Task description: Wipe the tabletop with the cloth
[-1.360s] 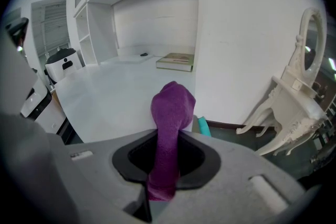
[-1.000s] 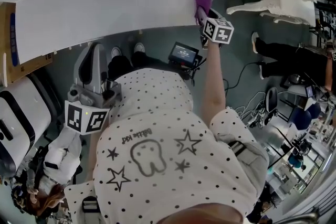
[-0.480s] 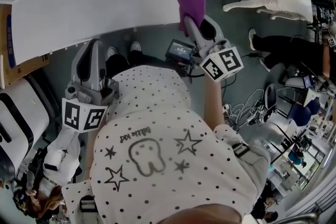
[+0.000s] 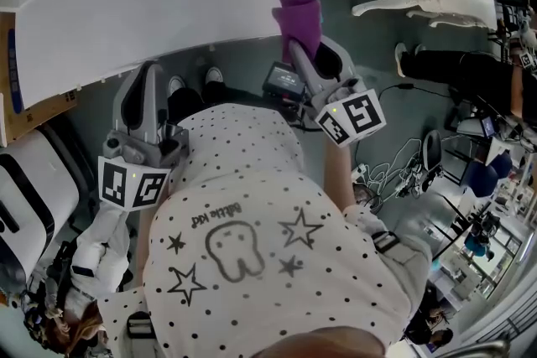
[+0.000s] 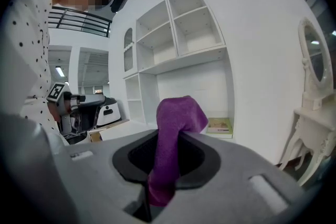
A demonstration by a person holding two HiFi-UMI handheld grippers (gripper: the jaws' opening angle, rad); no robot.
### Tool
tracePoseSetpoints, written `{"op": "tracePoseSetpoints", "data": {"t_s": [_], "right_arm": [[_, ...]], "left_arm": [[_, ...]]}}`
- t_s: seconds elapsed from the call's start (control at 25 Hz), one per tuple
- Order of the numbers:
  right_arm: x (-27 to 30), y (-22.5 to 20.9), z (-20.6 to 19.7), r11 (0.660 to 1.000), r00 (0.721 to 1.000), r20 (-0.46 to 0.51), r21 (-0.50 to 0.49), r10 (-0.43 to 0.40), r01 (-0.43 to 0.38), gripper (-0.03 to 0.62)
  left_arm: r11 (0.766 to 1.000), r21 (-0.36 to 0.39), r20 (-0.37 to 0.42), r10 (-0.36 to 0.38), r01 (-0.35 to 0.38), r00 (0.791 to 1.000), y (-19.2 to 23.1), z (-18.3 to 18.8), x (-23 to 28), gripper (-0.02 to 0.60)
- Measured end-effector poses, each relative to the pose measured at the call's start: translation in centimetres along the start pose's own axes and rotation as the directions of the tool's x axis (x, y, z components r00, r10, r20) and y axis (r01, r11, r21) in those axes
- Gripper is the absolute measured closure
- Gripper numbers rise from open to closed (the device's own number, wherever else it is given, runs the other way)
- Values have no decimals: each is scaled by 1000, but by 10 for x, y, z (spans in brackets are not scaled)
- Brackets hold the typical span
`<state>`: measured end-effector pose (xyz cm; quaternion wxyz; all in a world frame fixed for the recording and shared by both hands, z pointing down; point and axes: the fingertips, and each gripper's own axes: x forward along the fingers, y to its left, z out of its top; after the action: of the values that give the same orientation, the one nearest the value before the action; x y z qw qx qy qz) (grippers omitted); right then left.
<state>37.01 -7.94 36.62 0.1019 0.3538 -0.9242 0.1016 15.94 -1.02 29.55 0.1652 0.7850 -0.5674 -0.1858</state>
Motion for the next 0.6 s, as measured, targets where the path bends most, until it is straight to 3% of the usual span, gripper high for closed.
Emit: {"op": "tracePoseSetpoints", "data": {"t_s": [0.6], "right_arm": [[-9, 4, -4, 998, 998, -30, -19, -58, 57, 520]], "left_arm": [[1000, -10, 7, 2, -2, 1000, 7, 7, -7, 586]]}}
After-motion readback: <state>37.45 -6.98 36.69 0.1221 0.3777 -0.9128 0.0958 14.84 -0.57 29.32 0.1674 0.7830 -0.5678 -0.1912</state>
